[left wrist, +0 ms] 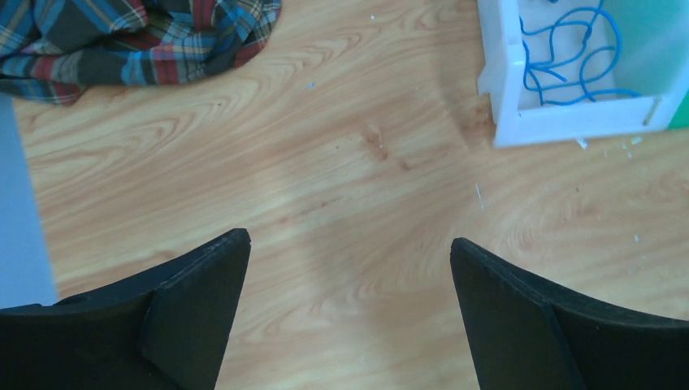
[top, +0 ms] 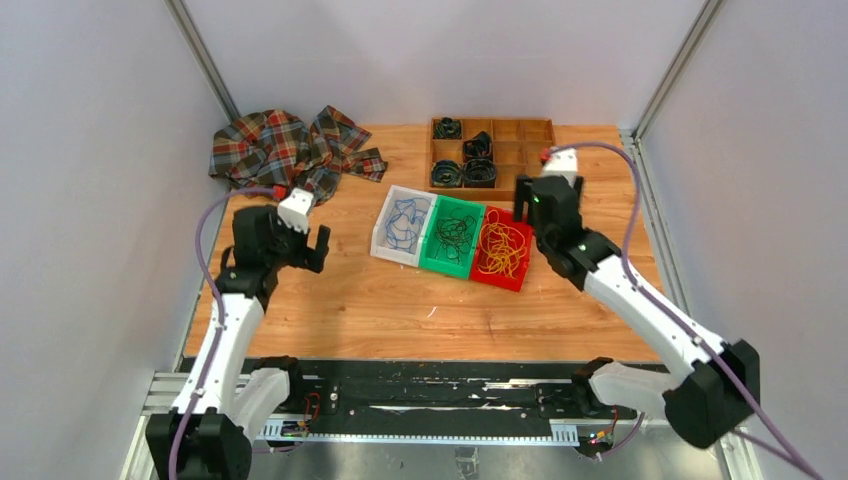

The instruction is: Untangle the cables

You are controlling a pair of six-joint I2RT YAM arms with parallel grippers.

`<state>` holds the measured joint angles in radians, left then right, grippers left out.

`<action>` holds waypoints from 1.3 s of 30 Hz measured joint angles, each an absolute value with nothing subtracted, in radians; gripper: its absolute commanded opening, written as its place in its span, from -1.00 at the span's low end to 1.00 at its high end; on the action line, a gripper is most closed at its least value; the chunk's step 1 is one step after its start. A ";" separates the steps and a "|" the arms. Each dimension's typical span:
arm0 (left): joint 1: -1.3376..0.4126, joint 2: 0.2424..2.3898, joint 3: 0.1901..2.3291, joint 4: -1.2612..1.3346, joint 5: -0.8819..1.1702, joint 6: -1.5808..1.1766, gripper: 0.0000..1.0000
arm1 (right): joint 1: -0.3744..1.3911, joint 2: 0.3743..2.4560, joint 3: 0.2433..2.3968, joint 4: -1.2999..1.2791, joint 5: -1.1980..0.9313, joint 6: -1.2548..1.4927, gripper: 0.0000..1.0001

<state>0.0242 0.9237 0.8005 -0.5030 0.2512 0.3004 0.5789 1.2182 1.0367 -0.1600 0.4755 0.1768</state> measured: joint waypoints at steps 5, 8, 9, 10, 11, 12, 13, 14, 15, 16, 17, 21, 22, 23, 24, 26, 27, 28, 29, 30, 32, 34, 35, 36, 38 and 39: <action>0.025 0.814 0.374 -0.010 0.284 0.170 0.96 | 0.457 1.011 0.645 0.045 0.758 0.131 0.53; 0.025 0.844 0.253 0.194 0.297 0.122 0.96 | 0.382 0.956 0.464 0.138 0.839 0.095 0.55; 0.025 0.869 0.236 0.255 0.300 0.112 0.96 | 0.343 0.947 0.431 0.149 0.849 0.099 0.56; 0.025 0.906 0.230 0.321 0.302 0.102 0.96 | 0.303 0.940 0.408 0.160 0.857 0.107 0.57; 0.025 0.938 0.230 0.371 0.303 0.096 0.96 | 0.272 0.936 0.392 0.171 0.861 0.115 0.57; 0.025 0.983 0.230 0.442 0.303 0.093 0.96 | 0.241 0.933 0.374 0.202 0.862 0.121 0.58; 0.025 1.013 0.230 0.486 0.302 0.093 0.96 | 0.218 0.932 0.355 0.241 0.860 0.123 0.58; 0.025 1.046 0.230 0.533 0.301 0.091 0.96 | 0.206 0.934 0.340 0.278 0.857 0.121 0.59; 0.025 1.086 0.229 0.591 0.298 0.089 0.96 | 0.199 0.941 0.320 0.329 0.848 0.114 0.59; 0.025 1.116 0.229 0.635 0.294 0.088 0.96 | 0.195 0.957 0.302 0.381 0.835 0.105 0.59; 0.025 1.148 0.225 0.685 0.285 0.085 0.96 | 0.194 0.977 0.290 0.422 0.824 0.095 0.59; 0.025 1.272 0.188 0.881 0.251 0.074 0.96 | 0.187 1.101 0.257 0.599 0.752 0.043 0.59; 0.025 1.311 0.178 0.934 0.241 0.070 0.96 | 0.187 1.131 0.247 0.645 0.738 0.031 0.58; 0.025 1.341 0.171 0.968 0.236 0.065 0.96 | 0.186 1.153 0.239 0.677 0.725 0.023 0.57; 0.025 1.367 0.165 0.995 0.230 0.063 0.96 | 0.186 1.185 0.228 0.721 0.712 0.014 0.57; 0.025 1.374 0.161 1.000 0.220 0.060 0.96 | 0.183 1.254 0.201 0.821 0.671 -0.012 0.58; 0.025 1.369 0.161 1.008 0.216 0.059 0.96 | 0.183 1.279 0.189 0.857 0.648 -0.027 0.59; 0.025 1.368 0.161 1.025 0.214 0.058 0.96 | 0.181 1.299 0.181 0.886 0.613 -0.044 0.62; 0.025 1.370 0.162 1.043 0.213 0.055 0.96 | 0.179 1.322 0.172 0.921 0.568 -0.057 0.66; 0.025 1.370 0.164 1.050 0.213 0.054 0.96 | 0.176 1.348 0.164 0.962 0.535 -0.068 0.68; 0.024 1.370 0.170 1.047 0.208 0.055 0.96 | 0.169 1.417 0.162 1.043 0.493 -0.087 0.69; 0.023 1.371 0.173 1.048 0.203 0.054 0.96 | 0.155 1.443 0.174 1.038 0.461 -0.092 0.69; 0.023 1.371 0.173 1.048 0.201 0.054 0.96 | 0.144 1.435 0.182 1.020 0.448 -0.090 0.70; 0.023 1.371 0.173 1.048 0.199 0.054 0.96 | 0.133 1.423 0.190 1.011 0.437 -0.089 0.70; 0.023 1.371 0.173 1.048 0.197 0.054 0.96 | 0.124 1.409 0.200 1.013 0.426 -0.089 0.70; 0.023 1.371 0.173 1.050 0.197 0.054 0.96 | 0.123 1.404 0.203 1.014 0.419 -0.089 0.70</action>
